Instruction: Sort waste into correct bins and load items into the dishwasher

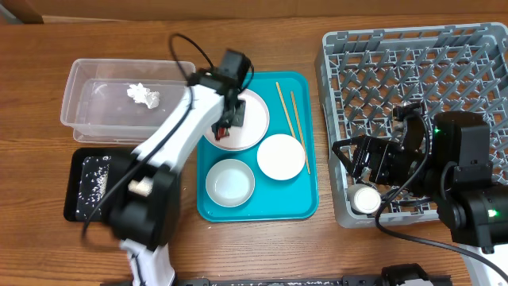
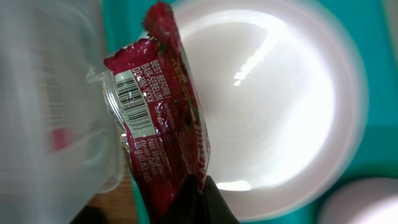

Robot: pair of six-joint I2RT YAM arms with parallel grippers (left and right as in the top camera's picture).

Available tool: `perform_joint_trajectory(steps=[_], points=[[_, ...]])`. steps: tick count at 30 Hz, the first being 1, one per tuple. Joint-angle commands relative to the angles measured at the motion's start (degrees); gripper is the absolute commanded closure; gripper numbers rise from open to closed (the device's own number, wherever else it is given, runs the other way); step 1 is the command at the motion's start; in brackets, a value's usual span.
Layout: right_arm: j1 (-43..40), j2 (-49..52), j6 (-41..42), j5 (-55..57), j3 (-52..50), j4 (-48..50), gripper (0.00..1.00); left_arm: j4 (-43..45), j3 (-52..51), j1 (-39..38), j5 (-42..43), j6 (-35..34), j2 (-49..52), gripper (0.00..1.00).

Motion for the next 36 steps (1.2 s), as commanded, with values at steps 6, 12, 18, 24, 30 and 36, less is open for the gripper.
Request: perform_joint_trajectory(steps=[6, 12, 18, 24, 30, 36], points=[[-0.11, -0.20, -0.39, 1.75, 0.72, -0.22, 0.05, -1.42, 1.90, 9.79, -3.34, -0.85, -11.58, 0.96], [-0.11, -0.20, -0.39, 2.05, 0.72, -0.22, 0.00, -1.73, 0.50, 19.74, 1.99, -0.83, -7.74, 0.32], [-0.11, -0.20, -0.42, 3.76, 0.72, -0.22, 0.00, -6.58, 3.30, 21.66, 6.21, -0.74, -11.76, 0.20], [-0.11, -0.17, -0.42, 4.87, 0.72, -0.17, 0.00, -11.30, 4.96, 17.14, 6.05, 1.40, -22.32, 0.19], [-0.11, -0.17, -0.39, 4.85, 0.72, -0.22, 0.00, -17.49, 4.96, 13.18, 5.53, 1.36, -32.63, 0.17], [-0.11, -0.17, -0.39, 4.87, 0.72, -0.22, 0.00, -22.43, 4.96, 13.00, 5.55, 1.36, -38.60, 0.11]])
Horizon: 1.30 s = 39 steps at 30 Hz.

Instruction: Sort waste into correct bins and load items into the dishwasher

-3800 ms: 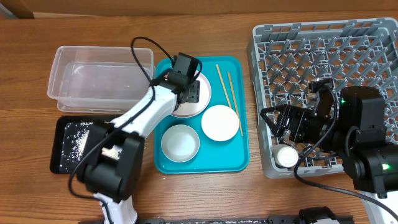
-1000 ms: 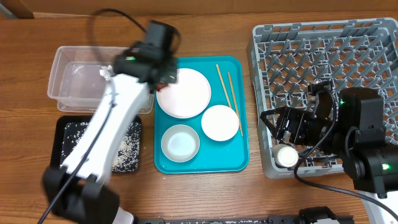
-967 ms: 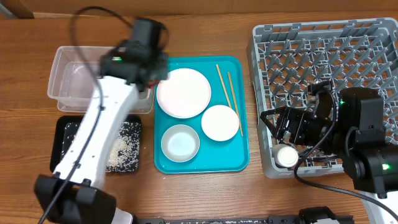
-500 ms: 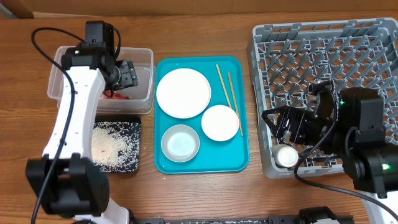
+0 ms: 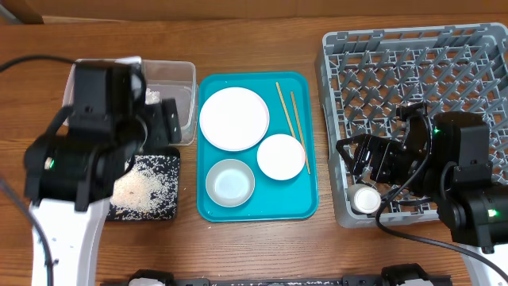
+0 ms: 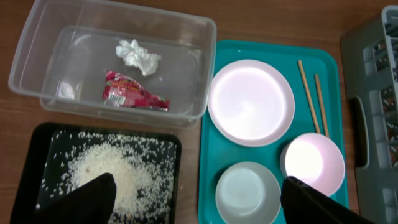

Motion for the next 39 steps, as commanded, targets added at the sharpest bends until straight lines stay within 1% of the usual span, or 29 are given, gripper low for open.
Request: perform_joint_trajectory(steps=[1, 2, 3, 4, 10, 23, 26, 29, 31, 34, 35, 37, 39], points=[[-0.11, -0.17, -0.42, 0.37, 0.72, 0.20, 0.00, -2.71, 0.44, -0.11, 0.11, 0.85, -1.77, 0.11], [-0.11, -0.13, -0.42, 0.35, 0.72, 0.20, 0.00, -3.65, 0.44, -0.11, 0.11, 0.83, -2.21, 0.11], [-0.11, -0.13, -0.39, 0.35, 0.72, 0.20, 0.00, -4.70, 0.44, -0.11, 0.07, 0.85, -2.58, 0.05], [-0.11, -0.07, -0.39, 0.35, 0.72, 0.20, 0.00, -5.73, 0.44, -0.11, 0.07, 0.85, -2.95, 0.00], [-0.11, 0.57, -0.39, 0.35, 0.72, 0.20, 0.00, -9.53, 0.44, -0.11, 0.61, 0.81, -2.99, 0.00], [-0.11, 4.81, -0.39, 0.35, 0.72, 0.20, 0.00, -9.40, 0.42, -0.22, 0.85, 0.83, -2.80, 0.00], [-0.11, 5.84, -0.39, 0.37, 0.72, 0.20, 0.00, -9.16, 0.09, -0.74, 0.50, 0.85, -4.48, 0.00], [-0.11, 6.78, -0.39, 0.35, 0.72, 0.22, 0.00, -9.25, -0.74, -0.76, 0.52, 0.85, -8.46, 0.00], [-0.11, 7.61, -0.39, 0.35, 0.72, 0.20, 0.00, -8.79, -1.42, -0.44, -1.77, 1.49, -12.15, 0.00], [-0.11, 8.76, -0.39, 0.35, 0.72, 0.22, 0.00, -2.60, -5.22, -0.28, -3.61, 1.55, -18.71, 0.00], [-0.11, 9.55, -0.39, 0.35, 0.72, 0.20, 0.00, 3.34, -9.92, -0.26, -4.85, 1.62, -23.39, 0.00], [-0.11, 10.36, -0.39, 0.35, 0.72, 0.20, 0.00, 10.29, -16.55, -0.26, -7.37, 1.90, -28.59, 0.00], [-0.11, 11.10, -0.39, 0.35, 0.72, 0.22, 0.00, 16.79, -23.34, 0.11, -7.69, 2.40, -33.55, 0.00]])
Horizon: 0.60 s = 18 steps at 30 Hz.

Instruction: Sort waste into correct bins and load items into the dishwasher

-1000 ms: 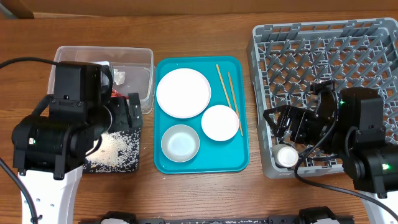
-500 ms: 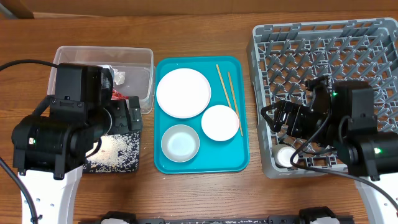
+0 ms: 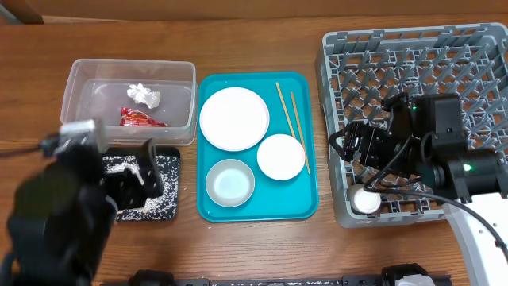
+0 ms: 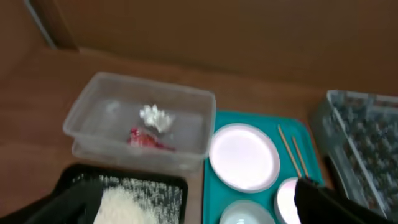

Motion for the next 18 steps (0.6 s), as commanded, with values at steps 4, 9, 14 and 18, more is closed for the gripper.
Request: perform_joint_trajectory(steps=[4, 9, 14, 18], points=[[-0.11, 2.25, -0.39, 0.31, 0.72, 0.20, 0.00, 19.19, -24.39, 1.73, -2.38, 1.75, -15.47, 0.00], [-0.11, 2.93, -0.39, 0.31, 0.72, 0.20, 0.00, 34.27, -43.23, 2.69, 1.99, 2.21, -26.75, 0.00], [-0.11, 2.93, -0.39, 0.31, 0.72, 0.20, 0.00, 43.69, -57.96, 2.69, 3.41, 2.23, -36.63, 0.00], [-0.11, 2.93, -0.39, 0.33, 0.72, 0.20, 0.00, 46.80, -66.34, 2.69, 5.40, 2.67, -43.01, 0.00]])
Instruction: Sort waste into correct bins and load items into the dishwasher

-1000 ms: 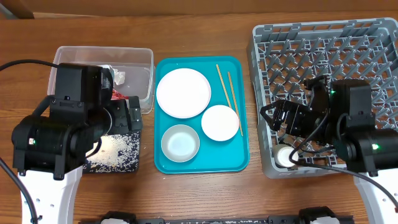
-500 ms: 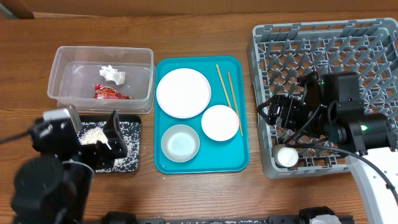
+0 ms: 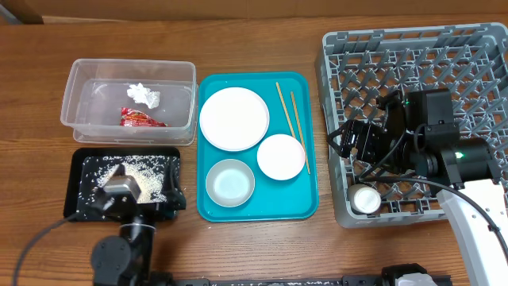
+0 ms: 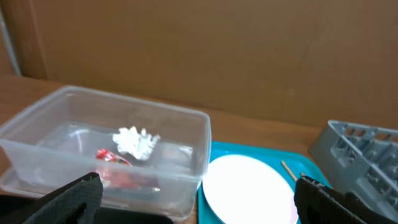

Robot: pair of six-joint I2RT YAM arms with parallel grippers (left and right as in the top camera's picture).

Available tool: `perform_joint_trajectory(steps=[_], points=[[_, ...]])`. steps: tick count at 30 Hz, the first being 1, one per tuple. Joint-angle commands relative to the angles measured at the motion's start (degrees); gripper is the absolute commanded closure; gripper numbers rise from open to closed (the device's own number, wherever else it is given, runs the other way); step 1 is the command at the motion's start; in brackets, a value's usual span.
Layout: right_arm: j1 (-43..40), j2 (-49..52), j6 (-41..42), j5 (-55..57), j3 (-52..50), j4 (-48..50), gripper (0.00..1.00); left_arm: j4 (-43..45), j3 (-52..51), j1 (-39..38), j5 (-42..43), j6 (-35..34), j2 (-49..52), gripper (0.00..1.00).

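Note:
The clear bin (image 3: 131,102) at the back left holds a crumpled white paper (image 3: 144,94) and a red wrapper (image 3: 136,117); both also show in the left wrist view, the paper (image 4: 135,142) above the wrapper (image 4: 113,158). A teal tray (image 3: 305,202) carries a white plate (image 3: 234,119), a small white bowl (image 3: 281,156), a grey-blue bowl (image 3: 230,182) and chopsticks (image 3: 291,119). My left gripper (image 4: 199,205) is open and empty, drawn back at the table's front by the black rice tray (image 3: 123,176). My right gripper (image 3: 349,144) hovers over the left side of the grey dish rack (image 3: 413,71), seemingly open.
A white cup (image 3: 366,199) sits in the rack's front left corner. The black tray holds loose rice. A brown wall rises behind the table in the left wrist view. My left arm's base (image 3: 119,254) stands at the front edge.
My left arm has drawn back lower toward the front edge, its camera now looking level across at the bin. The right gripper has shifted slightly farther back over the rack.
My left gripper first held the red wrapper over the white plate. Then the wrapper lay in the clear bin beside the paper and the gripper was open above the rice tray. It has since withdrawn to the front. The right arm stayed over the rack near the cup.

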Motion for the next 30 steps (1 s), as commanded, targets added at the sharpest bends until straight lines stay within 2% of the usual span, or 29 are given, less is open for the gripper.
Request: perform_joint_trajectory(steps=[1, 5, 11, 30], points=[[-0.11, -0.09, -0.37, 0.20, 0.72, 0.22, 0.00, 1.49, -6.05, 0.31, 2.86, 1.70, -5.33, 0.00], [-0.11, -0.09, -0.37, 0.22, 0.72, 0.22, 0.00, 4.76, -10.69, 0.31, 3.06, 2.29, -5.97, 0.00], [-0.11, -0.09, -0.37, 0.20, 0.72, 0.22, 0.00, 15.63, -18.97, 0.31, 3.91, 0.20, -5.97, 0.00], [-0.11, -0.09, -0.37, 0.20, 0.72, 0.22, 0.00, 13.97, -19.45, 0.28, 4.52, 0.55, -5.81, 0.00]])
